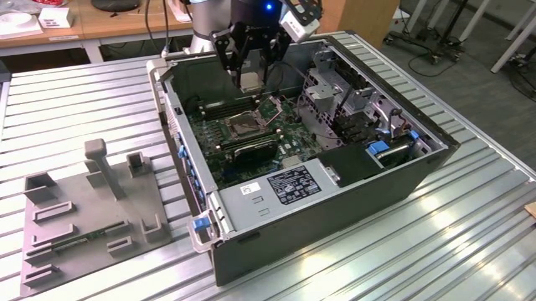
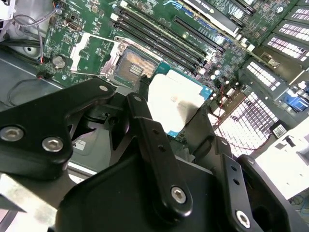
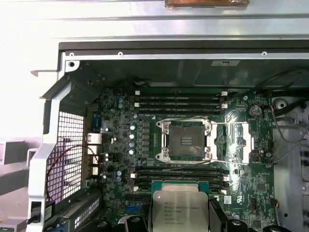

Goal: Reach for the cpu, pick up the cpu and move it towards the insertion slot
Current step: 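Pick up the cpu and move it towards the insertion slot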

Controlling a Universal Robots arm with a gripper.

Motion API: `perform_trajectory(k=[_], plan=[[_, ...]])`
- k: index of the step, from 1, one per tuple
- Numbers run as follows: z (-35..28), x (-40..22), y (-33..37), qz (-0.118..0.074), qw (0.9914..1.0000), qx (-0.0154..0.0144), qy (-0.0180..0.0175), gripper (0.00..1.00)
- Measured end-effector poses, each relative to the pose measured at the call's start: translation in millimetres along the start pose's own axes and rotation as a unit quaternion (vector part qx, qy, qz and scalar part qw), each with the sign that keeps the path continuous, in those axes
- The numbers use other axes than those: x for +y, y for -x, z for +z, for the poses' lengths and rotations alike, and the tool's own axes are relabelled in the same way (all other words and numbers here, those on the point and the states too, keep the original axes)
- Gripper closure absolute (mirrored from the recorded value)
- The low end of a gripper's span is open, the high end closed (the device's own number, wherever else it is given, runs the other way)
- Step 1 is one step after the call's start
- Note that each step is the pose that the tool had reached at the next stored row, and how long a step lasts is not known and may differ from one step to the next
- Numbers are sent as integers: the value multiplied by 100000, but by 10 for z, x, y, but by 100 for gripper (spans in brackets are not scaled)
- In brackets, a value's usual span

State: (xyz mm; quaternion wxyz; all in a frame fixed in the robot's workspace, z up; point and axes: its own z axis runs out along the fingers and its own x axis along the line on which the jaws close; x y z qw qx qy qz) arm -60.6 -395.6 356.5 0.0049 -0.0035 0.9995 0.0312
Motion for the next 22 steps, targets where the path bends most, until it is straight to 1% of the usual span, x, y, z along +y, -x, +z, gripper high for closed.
perform_trajectory(k=[4, 8, 16, 22], plan=[[13, 12, 7, -1, 100000, 1, 42, 46], [29, 31, 11, -3, 100000, 1, 161, 46], [62, 69, 17, 0, 99998, -11, 673, 46], [63, 70, 18, 3, 99998, -5, 672, 46]])
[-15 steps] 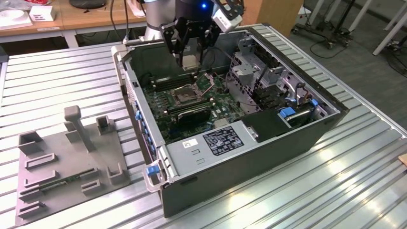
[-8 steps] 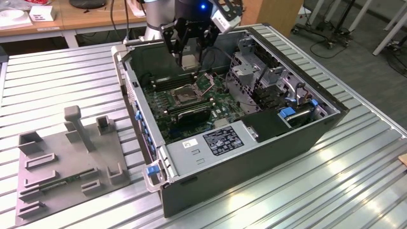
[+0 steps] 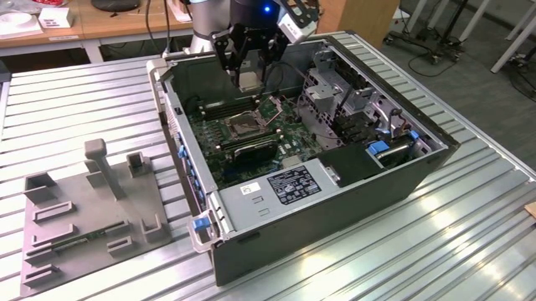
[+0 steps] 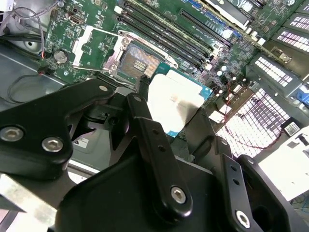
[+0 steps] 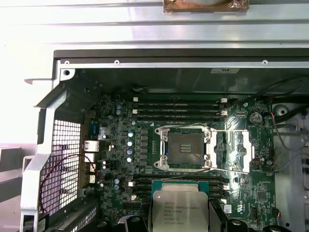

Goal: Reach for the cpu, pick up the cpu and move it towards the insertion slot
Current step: 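Pick up the cpu and move it towards the insertion slot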

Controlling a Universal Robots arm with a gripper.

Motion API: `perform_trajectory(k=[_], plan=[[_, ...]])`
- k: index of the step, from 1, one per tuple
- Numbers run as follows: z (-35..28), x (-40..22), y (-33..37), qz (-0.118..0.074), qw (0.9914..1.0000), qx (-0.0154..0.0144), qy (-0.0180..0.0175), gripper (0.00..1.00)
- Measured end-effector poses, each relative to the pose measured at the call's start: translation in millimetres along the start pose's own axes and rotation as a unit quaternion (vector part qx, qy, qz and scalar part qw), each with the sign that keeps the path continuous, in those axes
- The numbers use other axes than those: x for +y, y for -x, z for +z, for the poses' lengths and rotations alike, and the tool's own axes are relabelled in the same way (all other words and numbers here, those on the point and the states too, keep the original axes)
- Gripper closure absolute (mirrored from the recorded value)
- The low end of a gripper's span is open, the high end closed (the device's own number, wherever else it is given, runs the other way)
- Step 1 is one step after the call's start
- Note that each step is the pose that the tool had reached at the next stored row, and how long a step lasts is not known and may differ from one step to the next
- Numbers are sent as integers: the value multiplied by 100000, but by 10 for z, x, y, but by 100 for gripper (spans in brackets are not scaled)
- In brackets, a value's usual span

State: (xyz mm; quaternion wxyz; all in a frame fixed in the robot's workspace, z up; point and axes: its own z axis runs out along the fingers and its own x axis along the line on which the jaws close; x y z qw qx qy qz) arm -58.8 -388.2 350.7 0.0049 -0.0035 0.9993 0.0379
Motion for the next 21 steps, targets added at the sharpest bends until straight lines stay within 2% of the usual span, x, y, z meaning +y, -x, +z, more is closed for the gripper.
perform_trajectory(k=[4, 10, 13, 21], plan=[[8, 9, 1, 0, 100000, 2, 3, 46], [49, 54, 7, -1, 100000, 2, 64, 46], [86, 91, 7, 5, 99999, 1, 363, 46], [163, 252, 12, 13, 99992, -7, 1242, 46]])
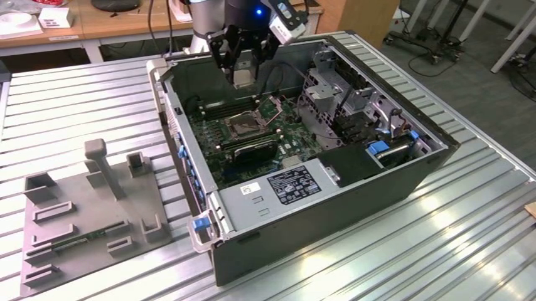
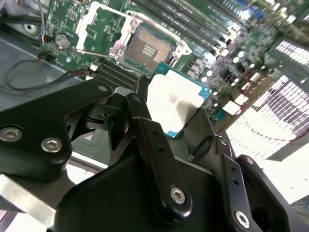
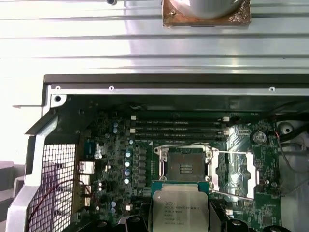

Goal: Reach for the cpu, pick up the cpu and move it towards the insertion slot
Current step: 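Pick up the cpu and move it towards the insertion slot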

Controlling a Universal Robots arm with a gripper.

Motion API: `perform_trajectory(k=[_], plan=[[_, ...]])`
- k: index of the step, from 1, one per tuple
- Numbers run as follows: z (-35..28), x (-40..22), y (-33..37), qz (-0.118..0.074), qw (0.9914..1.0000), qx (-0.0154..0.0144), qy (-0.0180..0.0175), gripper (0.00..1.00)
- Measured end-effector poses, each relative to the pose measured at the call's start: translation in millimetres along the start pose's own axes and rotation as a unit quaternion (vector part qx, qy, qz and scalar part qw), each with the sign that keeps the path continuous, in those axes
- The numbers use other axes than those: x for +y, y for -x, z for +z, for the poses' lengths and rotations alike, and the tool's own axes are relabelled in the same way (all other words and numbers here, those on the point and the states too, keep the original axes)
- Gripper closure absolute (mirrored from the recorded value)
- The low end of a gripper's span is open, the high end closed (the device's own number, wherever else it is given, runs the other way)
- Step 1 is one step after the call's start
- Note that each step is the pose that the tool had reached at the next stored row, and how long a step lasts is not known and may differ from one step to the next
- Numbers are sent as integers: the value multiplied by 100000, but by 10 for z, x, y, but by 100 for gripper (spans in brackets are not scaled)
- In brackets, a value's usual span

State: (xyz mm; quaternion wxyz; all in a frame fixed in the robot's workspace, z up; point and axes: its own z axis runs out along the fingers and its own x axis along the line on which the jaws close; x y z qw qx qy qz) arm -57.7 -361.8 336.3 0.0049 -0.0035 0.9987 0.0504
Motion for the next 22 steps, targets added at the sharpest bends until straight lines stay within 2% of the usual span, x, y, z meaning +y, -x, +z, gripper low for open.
perform_trajectory(k=[5, 9, 14, 18, 22], plan=[[36, 58, 46, 3, 99999, -4, 473, 46], [57, 99, 55, 7, 99998, -5, 667, 46], [62, 108, 55, 4, 99998, -9, 691, 46], [63, 108, 108, 6, 99998, -2, 684, 46], [64, 108, 117, 4, 99998, -6, 686, 46]])
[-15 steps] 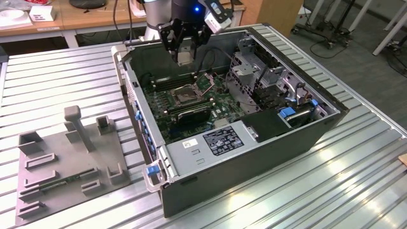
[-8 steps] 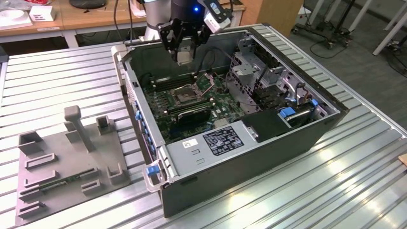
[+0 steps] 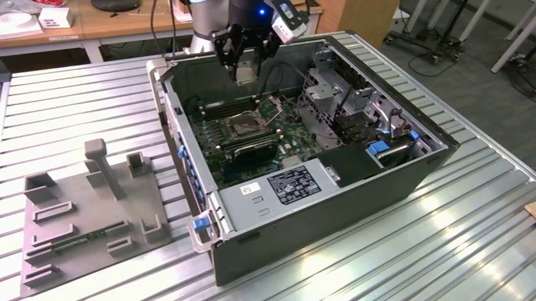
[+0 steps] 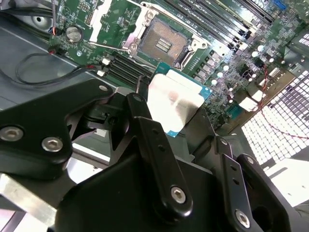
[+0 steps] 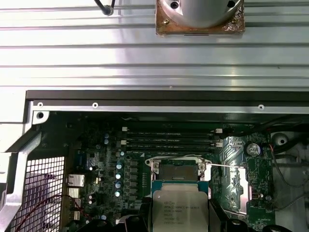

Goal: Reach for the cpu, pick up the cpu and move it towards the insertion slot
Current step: 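Pick up the cpu and move it towards the insertion slot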

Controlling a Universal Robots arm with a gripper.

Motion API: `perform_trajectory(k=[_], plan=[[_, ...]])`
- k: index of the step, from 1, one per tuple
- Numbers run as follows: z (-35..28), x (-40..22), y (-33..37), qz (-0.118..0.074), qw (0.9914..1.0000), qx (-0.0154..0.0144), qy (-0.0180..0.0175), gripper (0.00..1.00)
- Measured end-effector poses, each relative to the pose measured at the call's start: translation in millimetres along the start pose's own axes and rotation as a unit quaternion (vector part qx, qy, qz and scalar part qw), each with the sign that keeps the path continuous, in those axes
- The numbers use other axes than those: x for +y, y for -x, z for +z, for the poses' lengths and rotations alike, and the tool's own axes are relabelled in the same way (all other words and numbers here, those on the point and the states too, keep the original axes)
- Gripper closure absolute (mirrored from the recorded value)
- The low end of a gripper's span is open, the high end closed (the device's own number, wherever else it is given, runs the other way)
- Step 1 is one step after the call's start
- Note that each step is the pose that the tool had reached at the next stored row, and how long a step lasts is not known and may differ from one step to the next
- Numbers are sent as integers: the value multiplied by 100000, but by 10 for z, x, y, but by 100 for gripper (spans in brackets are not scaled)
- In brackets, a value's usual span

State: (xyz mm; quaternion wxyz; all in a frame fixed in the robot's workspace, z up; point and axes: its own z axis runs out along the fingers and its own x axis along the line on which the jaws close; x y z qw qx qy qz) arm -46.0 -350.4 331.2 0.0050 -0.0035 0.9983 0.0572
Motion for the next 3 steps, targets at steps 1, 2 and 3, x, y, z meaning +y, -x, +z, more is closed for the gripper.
perform_trajectory(k=[1, 2, 3], plan=[[0, 0, 3, 1, 100000, 1, 0, 46], [0, 0, 3, 0, 100000, -1, 0, 46], [0, 0, 4, -1, 100000, 2, 2, 46]])
